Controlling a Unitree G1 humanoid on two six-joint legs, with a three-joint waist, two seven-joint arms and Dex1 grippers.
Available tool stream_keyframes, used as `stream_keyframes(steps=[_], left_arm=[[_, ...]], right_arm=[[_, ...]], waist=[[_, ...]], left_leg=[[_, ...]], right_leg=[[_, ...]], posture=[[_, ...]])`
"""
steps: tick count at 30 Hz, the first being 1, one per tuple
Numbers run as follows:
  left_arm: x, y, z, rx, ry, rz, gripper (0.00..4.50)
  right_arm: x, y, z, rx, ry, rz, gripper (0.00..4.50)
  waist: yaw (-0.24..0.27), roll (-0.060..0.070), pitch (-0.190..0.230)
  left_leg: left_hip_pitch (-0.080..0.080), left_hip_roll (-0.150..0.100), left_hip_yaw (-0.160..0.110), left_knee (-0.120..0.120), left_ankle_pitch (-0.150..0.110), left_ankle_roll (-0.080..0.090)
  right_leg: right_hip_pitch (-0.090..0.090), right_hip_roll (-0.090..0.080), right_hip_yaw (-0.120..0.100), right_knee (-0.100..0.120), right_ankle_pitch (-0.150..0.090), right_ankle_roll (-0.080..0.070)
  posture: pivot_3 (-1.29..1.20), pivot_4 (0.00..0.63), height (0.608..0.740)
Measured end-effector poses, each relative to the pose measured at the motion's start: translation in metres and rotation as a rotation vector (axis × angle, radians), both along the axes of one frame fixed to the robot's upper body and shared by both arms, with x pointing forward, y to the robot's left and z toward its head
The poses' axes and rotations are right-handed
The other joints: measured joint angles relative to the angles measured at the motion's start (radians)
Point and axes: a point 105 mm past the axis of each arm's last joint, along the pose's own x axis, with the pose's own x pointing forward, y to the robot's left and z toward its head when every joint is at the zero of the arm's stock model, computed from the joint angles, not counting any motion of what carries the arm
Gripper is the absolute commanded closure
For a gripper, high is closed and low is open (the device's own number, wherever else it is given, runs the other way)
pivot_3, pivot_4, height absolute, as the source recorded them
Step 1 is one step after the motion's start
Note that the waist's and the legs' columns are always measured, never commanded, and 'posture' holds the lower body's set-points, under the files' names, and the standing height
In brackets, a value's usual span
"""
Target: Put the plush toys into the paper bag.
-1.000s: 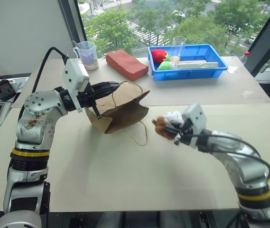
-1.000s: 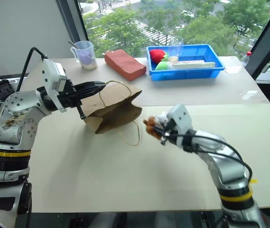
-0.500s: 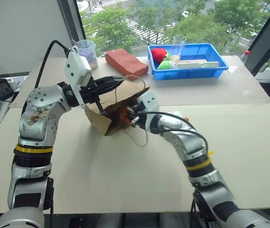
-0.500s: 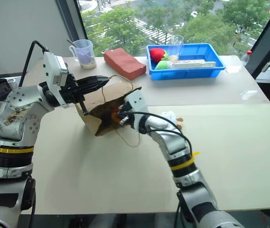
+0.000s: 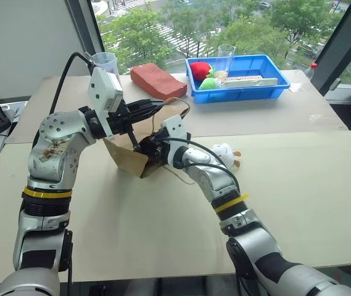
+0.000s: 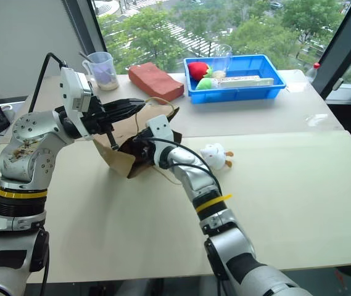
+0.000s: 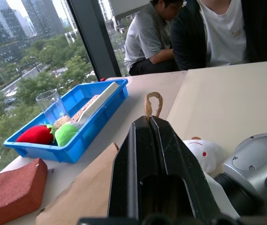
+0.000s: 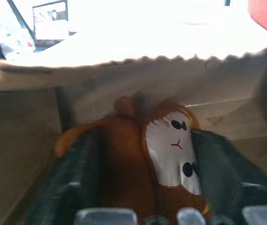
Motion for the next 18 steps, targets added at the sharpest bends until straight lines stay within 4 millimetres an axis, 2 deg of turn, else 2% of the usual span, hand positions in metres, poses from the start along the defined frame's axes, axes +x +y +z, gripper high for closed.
stream_keyframes(steps=[8,14,17,18], left_arm=[[0.000,0.000,-0.001,0.003,-0.001,-0.001,4.50],[0.001,0.001,-0.002,0.009,0.003,0.000,4.50],[0.001,0.001,-0.003,0.012,0.005,-0.002,4.50],[0.001,0.002,-0.004,0.012,0.006,-0.002,4.50]], right_arm=[[-0.019,-0.038,0.006,-0.029,-0.052,0.050,0.05],[-0.038,-0.091,0.003,-0.142,-0.075,-0.001,0.05],[-0.041,-0.134,-0.013,-0.306,-0.078,-0.078,0.05],[-0.040,-0.141,-0.016,-0.321,-0.070,-0.099,0.05]], waist=[[-0.002,0.000,0.000],[0.013,0.000,0.000],[0.022,0.000,0.000],[0.023,0.000,0.000]], left_leg=[[0.000,0.000,0.000,0.000,0.000,0.000],[0.000,-0.001,0.001,0.001,0.000,0.000],[0.000,-0.001,0.001,0.001,-0.001,0.001],[0.000,-0.001,0.001,0.001,-0.001,0.001]], right_leg=[[0.000,0.000,0.000,0.000,0.000,0.000],[0.000,0.000,0.000,-0.001,0.000,0.000],[0.001,0.000,0.000,-0.001,0.000,0.000],[0.001,0.000,0.000,-0.002,0.000,0.000]], posture=[[0.00,0.150,0.740],[0.00,0.150,0.740],[0.00,0.150,0.740],[0.00,0.150,0.740]])
